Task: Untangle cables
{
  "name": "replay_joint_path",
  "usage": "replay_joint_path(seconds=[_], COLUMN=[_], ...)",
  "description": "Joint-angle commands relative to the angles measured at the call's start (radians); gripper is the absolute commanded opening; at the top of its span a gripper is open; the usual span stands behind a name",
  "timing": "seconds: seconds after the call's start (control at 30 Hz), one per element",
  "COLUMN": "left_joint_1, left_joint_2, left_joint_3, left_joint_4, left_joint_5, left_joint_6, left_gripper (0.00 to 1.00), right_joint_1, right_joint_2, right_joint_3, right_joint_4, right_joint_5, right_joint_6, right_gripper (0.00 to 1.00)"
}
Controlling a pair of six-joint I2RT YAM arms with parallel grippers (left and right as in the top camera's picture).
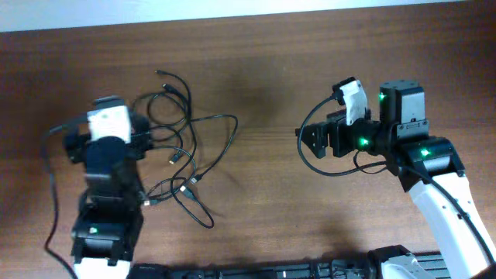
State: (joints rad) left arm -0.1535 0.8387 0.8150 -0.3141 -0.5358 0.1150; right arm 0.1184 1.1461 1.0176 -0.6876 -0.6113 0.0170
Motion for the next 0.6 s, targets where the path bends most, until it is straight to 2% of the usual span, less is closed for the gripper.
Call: replay_joint_path(seconds=[0.0, 0.07, 0.13, 0.27, 0.37, 0.57], left_joint_1=[0.190, 0.330, 0.393, 0.393, 0.393, 0.393], left_joint_2=[-0.009, -0.009, -0.009, -0.009, -0.009, -0.009], left_joint_3=[-0.004, -0.004, -0.004, -0.004, -0.004, -0.004], left_joint_4=[-0.098, -0.153, -0.196, -0.326, -0.426, -0.432], left_joint_5=[0.231, 0.354, 0.390, 0.391, 0.390, 0.390], left_joint_6=[-0.073, -0.078, -0.077, -0.078, -0.077, -0.077], left_gripper=[0.99, 0.99, 0.99, 0.99, 0.99, 0.99], right_joint_1=[0.000, 0.021, 0.130, 0.413, 0.595, 0.784], right_joint_2=[0.003, 0.042, 0.129, 0.307, 0.383, 0.499], right_joint_3=[0.011, 0.011, 0.011, 0.011, 0.011, 0.011], right_joint_4=[0.029, 0.061, 0.139, 0.349, 0.401, 0.494], right_joint_5=[-0.127, -0.142, -0.146, -0.146, -0.140, -0.124], right_joint_6=[-0.006, 0.049, 0.106, 0.208, 0.209, 0.210], right_gripper=[0.99, 0.99, 0.99, 0.99, 0.99, 0.99])
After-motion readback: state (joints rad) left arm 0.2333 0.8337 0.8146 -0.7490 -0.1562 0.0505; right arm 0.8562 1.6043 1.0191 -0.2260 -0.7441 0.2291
